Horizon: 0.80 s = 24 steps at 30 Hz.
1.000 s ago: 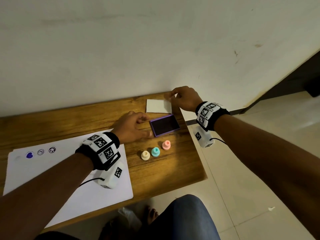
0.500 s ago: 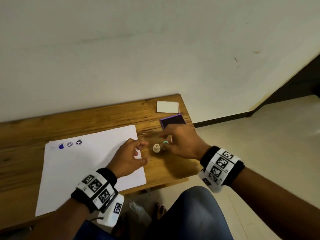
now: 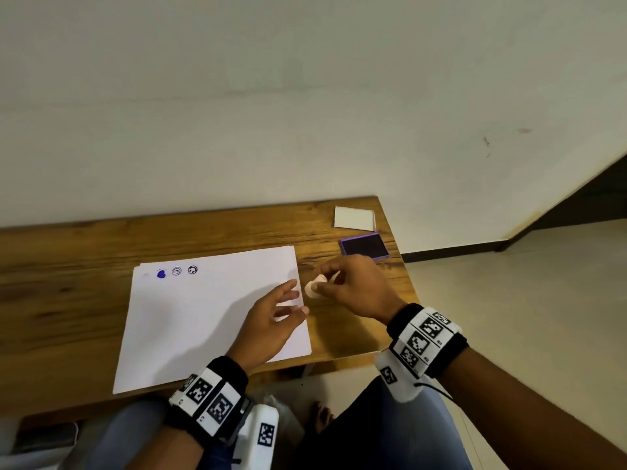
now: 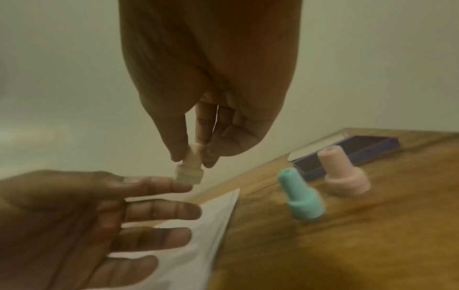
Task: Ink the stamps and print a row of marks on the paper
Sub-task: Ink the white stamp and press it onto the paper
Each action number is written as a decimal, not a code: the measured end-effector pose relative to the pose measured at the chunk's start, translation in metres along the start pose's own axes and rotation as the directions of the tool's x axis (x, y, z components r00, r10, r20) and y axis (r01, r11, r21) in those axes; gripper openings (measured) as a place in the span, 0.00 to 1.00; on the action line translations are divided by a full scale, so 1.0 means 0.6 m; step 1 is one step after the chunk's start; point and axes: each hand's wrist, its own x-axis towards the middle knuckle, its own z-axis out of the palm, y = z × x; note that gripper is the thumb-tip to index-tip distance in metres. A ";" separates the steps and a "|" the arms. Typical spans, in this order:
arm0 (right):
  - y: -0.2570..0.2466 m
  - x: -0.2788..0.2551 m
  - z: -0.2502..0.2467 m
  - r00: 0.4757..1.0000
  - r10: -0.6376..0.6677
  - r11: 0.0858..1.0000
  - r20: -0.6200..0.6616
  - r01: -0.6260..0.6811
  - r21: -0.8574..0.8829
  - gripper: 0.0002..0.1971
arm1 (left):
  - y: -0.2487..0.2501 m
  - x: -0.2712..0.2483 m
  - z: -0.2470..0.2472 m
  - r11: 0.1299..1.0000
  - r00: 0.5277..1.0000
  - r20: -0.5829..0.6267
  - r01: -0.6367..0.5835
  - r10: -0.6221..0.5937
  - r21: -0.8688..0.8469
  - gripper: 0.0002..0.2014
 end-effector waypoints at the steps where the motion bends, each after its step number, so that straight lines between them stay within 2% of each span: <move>1: -0.006 -0.002 0.001 1.000 0.023 0.994 -0.020 -0.020 0.109 0.08 | 0.004 -0.002 0.004 0.997 1.000 0.002 0.003 -0.003 -0.083 0.27; 3: -0.021 -0.005 0.010 0.997 0.061 0.957 -0.044 -0.046 0.285 0.07 | 0.011 -0.008 0.005 0.975 0.999 -0.032 0.001 -0.009 -0.224 0.25; 6: -0.023 -0.013 0.019 0.991 0.125 0.862 -0.043 -0.087 0.500 0.08 | 0.018 -0.005 0.014 0.963 0.996 -0.089 -0.055 0.033 -0.263 0.17; 9: -0.024 -0.018 0.027 0.986 0.165 0.783 -0.010 -0.125 0.609 0.08 | 0.020 -0.007 0.012 0.946 0.992 -0.122 -0.076 0.039 -0.316 0.16; 12: -0.022 -0.021 0.028 0.984 0.178 0.755 -0.005 -0.134 0.642 0.08 | 0.024 -0.010 0.011 0.939 0.993 -0.110 -0.086 0.052 -0.334 0.13; 20: -0.016 -0.025 0.000 0.994 0.111 0.772 -0.020 -0.074 0.631 0.08 | 0.039 -0.003 0.009 0.906 0.999 -0.009 -0.042 0.042 -0.422 0.13; 24: -0.011 -0.026 -0.001 0.990 0.124 0.798 -0.065 -0.061 0.599 0.07 | 0.046 0.000 0.018 0.914 0.997 -0.037 -0.083 0.074 -0.396 0.15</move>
